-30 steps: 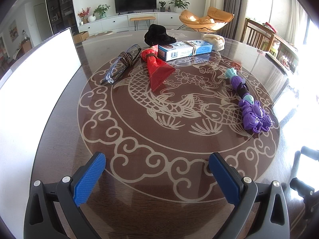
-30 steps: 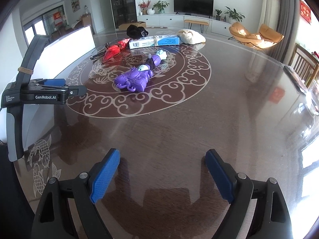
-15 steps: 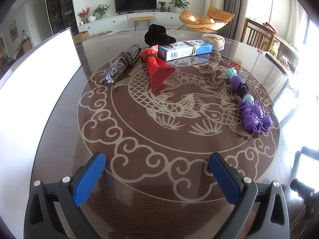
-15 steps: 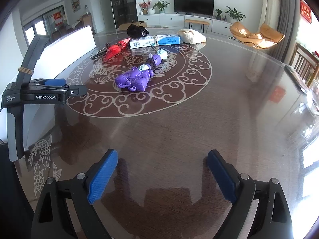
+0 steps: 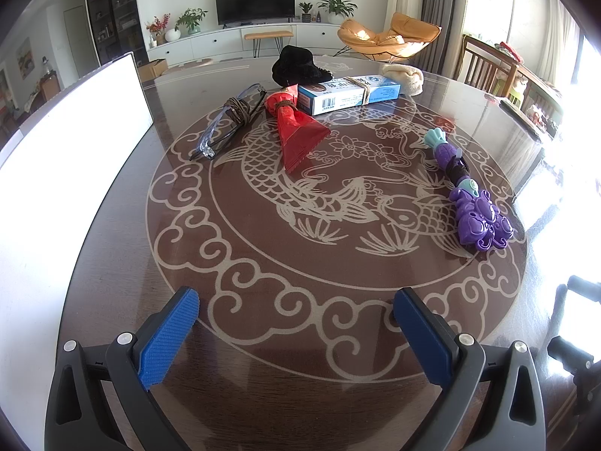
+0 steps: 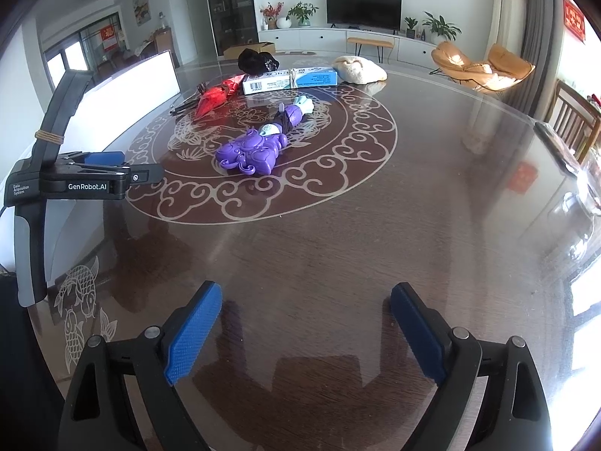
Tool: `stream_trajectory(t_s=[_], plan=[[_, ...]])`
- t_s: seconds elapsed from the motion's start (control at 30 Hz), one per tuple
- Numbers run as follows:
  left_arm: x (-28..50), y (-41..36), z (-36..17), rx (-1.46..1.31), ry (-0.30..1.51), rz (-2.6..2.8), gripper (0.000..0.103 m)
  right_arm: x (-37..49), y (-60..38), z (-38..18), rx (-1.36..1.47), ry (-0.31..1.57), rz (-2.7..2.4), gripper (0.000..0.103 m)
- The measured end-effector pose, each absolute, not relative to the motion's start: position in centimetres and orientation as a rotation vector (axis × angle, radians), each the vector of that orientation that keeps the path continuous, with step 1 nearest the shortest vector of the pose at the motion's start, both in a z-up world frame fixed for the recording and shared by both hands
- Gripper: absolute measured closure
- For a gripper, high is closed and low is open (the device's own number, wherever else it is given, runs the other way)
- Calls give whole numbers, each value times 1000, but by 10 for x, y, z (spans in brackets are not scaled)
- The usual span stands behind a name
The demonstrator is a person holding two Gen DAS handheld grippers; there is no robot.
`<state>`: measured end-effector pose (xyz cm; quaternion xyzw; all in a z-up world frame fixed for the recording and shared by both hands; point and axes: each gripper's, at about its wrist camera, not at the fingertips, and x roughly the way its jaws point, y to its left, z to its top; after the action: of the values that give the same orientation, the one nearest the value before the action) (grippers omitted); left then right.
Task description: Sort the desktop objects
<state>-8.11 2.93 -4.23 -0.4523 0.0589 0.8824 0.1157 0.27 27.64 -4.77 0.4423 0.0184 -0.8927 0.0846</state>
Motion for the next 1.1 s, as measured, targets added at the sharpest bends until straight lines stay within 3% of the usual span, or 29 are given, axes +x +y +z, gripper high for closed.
stream_trajectory(t_s=[1.1], plan=[[-81,29,-42,-1325,172,2585,0,3,274,-50,1326,72,-2662,8]])
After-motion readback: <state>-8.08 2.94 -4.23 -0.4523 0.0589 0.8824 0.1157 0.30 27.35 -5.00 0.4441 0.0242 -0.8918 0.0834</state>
